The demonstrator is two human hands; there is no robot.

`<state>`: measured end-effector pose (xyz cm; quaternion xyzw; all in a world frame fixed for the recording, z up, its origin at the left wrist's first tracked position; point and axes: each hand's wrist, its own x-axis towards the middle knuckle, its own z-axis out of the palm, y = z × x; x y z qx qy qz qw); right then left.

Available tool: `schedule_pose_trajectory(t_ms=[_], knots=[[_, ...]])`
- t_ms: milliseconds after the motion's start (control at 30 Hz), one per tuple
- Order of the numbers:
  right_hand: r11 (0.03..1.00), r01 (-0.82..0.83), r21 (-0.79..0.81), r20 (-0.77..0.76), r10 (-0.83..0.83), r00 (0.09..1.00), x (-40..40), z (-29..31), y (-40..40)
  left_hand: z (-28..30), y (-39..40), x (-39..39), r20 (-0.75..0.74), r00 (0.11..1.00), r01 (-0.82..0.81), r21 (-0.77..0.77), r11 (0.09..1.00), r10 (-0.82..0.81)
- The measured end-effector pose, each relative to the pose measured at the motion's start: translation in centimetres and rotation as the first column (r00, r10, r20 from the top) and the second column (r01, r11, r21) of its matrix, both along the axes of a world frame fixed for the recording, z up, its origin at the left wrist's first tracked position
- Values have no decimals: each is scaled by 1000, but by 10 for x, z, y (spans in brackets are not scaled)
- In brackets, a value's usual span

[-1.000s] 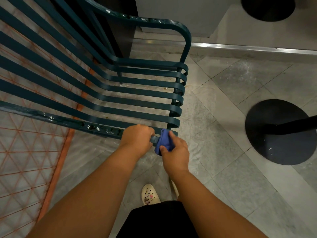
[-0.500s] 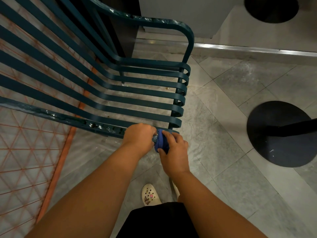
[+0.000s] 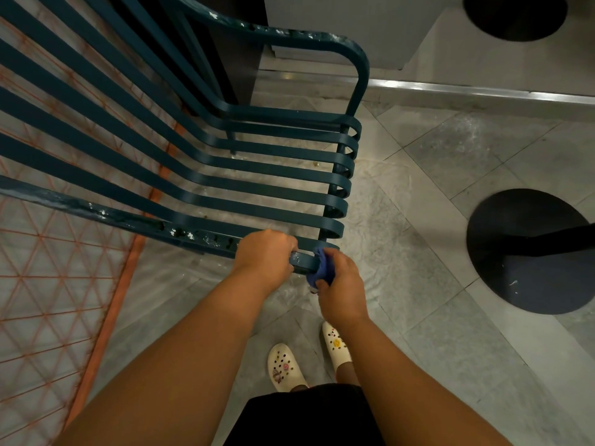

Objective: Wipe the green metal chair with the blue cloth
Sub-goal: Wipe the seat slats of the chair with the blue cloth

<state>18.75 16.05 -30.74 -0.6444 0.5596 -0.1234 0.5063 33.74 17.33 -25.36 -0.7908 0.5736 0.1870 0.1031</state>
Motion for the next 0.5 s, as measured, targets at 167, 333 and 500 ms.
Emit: schedule_pose_trajectory(t_ms=[167,333,500], knots=[[958,-199,-205,-168,166,972,5,5,4,-5,4,2,-10,1000,-5,-56,998,5],[946,-216,-242,-152,183,971,6,11,4,-5,29,16,-20,998,-61,-71,996,59],[919,-242,-312,-124,213,969,20,11,25,-7,51,26,-3,990,-141,-130,981,142]])
